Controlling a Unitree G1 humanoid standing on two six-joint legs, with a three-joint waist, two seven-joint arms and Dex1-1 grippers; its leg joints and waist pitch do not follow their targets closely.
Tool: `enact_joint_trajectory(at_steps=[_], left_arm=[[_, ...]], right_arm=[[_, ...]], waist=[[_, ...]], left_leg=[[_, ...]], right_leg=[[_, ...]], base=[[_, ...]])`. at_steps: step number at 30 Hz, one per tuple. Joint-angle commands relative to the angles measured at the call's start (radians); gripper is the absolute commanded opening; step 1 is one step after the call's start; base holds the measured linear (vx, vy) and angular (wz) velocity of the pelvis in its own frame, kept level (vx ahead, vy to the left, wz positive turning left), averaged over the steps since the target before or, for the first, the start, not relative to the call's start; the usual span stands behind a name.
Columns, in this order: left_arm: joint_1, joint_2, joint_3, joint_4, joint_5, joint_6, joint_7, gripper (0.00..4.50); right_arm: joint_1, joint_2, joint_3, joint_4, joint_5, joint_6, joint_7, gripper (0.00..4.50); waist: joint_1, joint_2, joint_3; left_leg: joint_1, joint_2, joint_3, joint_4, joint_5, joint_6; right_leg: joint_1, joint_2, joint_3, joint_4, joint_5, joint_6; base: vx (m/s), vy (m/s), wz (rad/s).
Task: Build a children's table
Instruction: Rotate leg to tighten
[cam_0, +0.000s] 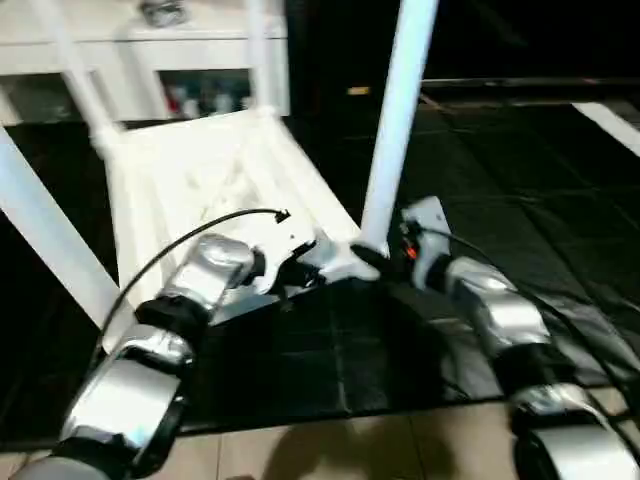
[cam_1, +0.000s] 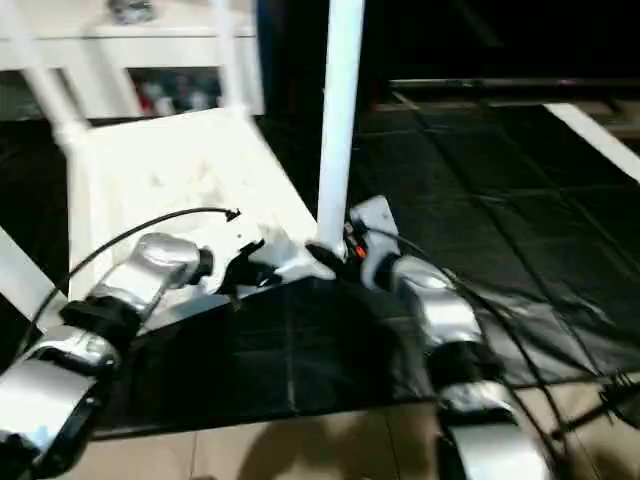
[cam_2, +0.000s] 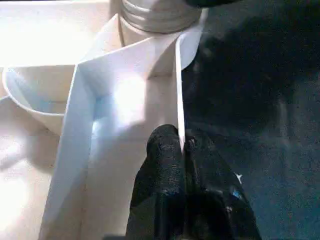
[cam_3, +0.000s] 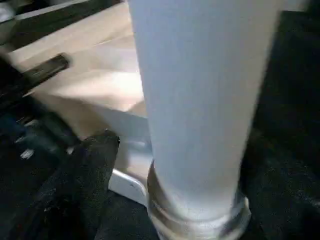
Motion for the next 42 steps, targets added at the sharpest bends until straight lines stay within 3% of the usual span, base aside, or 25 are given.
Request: enact_joint_trajectory(at_steps=[1, 3, 6, 7, 13, 18, 19, 26, 27, 35, 37, 42], left_arm=[[0.006, 0.013, -0.054, -0.046, 0.004, -0.096, -0.127, 0.0], [0.008, 0.02, -0.06, -0.042, 0.008, -0.105, -0.142, 0.0], [0.017, 0.036, -0.071, -0.052, -0.001, -0.118, -0.223, 0.0], [0.017, 0.04, -0.074, -0.054, -0.002, -0.126, -0.246, 0.0], [0.012, 0.054, -0.094, -0.051, -0.007, -0.179, -0.32, 0.0], [0.008, 0.06, -0.102, -0.052, 0.004, -0.201, -0.353, 0.0], [0.007, 0.06, -0.102, -0.051, 0.005, -0.203, -0.355, 0.0], [0.005, 0.062, -0.103, -0.046, 0.004, -0.211, -0.361, 0.0], [0.004, 0.062, -0.103, -0.044, 0.005, -0.213, -0.361, 0.0], [0.002, 0.061, -0.102, -0.034, 0.008, -0.213, -0.354, 0.0], [0.001, 0.058, -0.102, -0.026, 0.012, -0.213, -0.343, 0.0], [0.001, 0.054, -0.091, -0.025, 0.002, -0.189, -0.337, 0.0]], right_arm=[[0.015, -0.058, 0.012, -0.039, 0.028, -0.016, 0.13, 4.24], [0.016, -0.075, 0.009, -0.045, 0.036, -0.019, 0.166, 4.38], [0.012, -0.122, 0.017, -0.053, 0.056, -0.006, 0.269, 4.45], [0.01, -0.14, 0.027, -0.053, 0.062, 0.004, 0.317, 4.45], [-0.003, -0.189, 0.085, -0.054, 0.086, 0.039, 0.502, 4.45], [-0.034, -0.19, 0.123, -0.004, 0.059, 0.028, 0.564, 4.06], [-0.037, -0.189, 0.125, 0.001, 0.058, 0.028, 0.57, 3.84], [-0.047, -0.19, 0.138, 0.011, 0.071, 0.046, 0.605, 3.47], [-0.047, -0.192, 0.142, 0.012, 0.071, 0.049, 0.612, 3.21], [-0.044, -0.194, 0.145, 0.018, 0.073, 0.051, 0.628, 2.65], [-0.035, -0.191, 0.148, 0.011, 0.076, 0.055, 0.63, 2.43], [-0.024, -0.184, 0.148, 0.003, 0.082, 0.062, 0.627, 2.25]], waist=[[0.004, 0.003, -0.076], [0.016, 0.002, -0.075], [0.028, 0.001, -0.074], [0.031, 0.007, -0.074], [0.038, 0.001, -0.074], [0.041, -0.003, -0.075], [0.041, -0.003, -0.076], [0.041, -0.004, -0.077], [0.041, -0.004, -0.077], [0.042, -0.004, -0.077], [0.043, 0.0, -0.078], [0.043, 0.0, -0.077]], left_leg=[[0.002, 0.032, 0.001, -0.054, -0.122, 0.089], [0.007, 0.033, 0.003, -0.054, -0.13, 0.093], [0.003, 0.034, 0.002, -0.054, -0.137, 0.084], [0.005, 0.035, 0.002, -0.054, -0.14, 0.08], [0.003, 0.032, 0.001, -0.053, -0.156, 0.077], [0.002, 0.034, 0.0, -0.053, -0.141, 0.072], [0.002, 0.034, 0.0, -0.052, -0.134, 0.071], [0.0, 0.033, 0.0, -0.051, -0.124, 0.076], [0.0, 0.033, 0.0, -0.051, -0.127, 0.077], [0.0, 0.033, 0.0, -0.051, -0.122, 0.076], [0.002, 0.034, -0.001, -0.051, -0.124, 0.074], [0.002, 0.033, -0.001, -0.051, -0.134, 0.07]], right_leg=[[0.068, -0.076, 0.06, -0.059, -0.129, -0.215], [0.065, -0.076, 0.062, -0.06, -0.128, -0.217], [0.068, -0.079, 0.061, -0.058, -0.154, -0.212], [0.065, -0.08, 0.061, -0.059, -0.163, -0.211], [0.067, -0.078, 0.058, -0.063, -0.201, -0.202], [0.065, -0.08, 0.058, -0.063, -0.219, -0.193], [0.065, -0.08, 0.058, -0.061, -0.212, -0.195], [0.067, -0.08, 0.057, -0.059, -0.194, -0.197], [0.067, -0.08, 0.057, -0.06, -0.202, -0.196], [0.066, -0.079, 0.057, -0.059, -0.197, -0.196], [0.066, -0.078, 0.057, -0.059, -0.197, -0.197], [0.067, -0.078, 0.056, -0.06, -0.202, -0.197]], base=[[0.0, 0.0, 0.0], [0.0, 0.0, 0.0], [0.0, 0.0, 0.0], [0.0, 0.0, 0.0], [0.0, 0.0, 0.0], [0.0, 0.0, 0.0], [0.0, 0.0, 0.0], [0.0, 0.0, 0.0], [0.0, 0.0, 0.0], [0.0, 0.0, 0.0], [0.0, 0.0, 0.0], [0.0, 0.0, 0.0]])
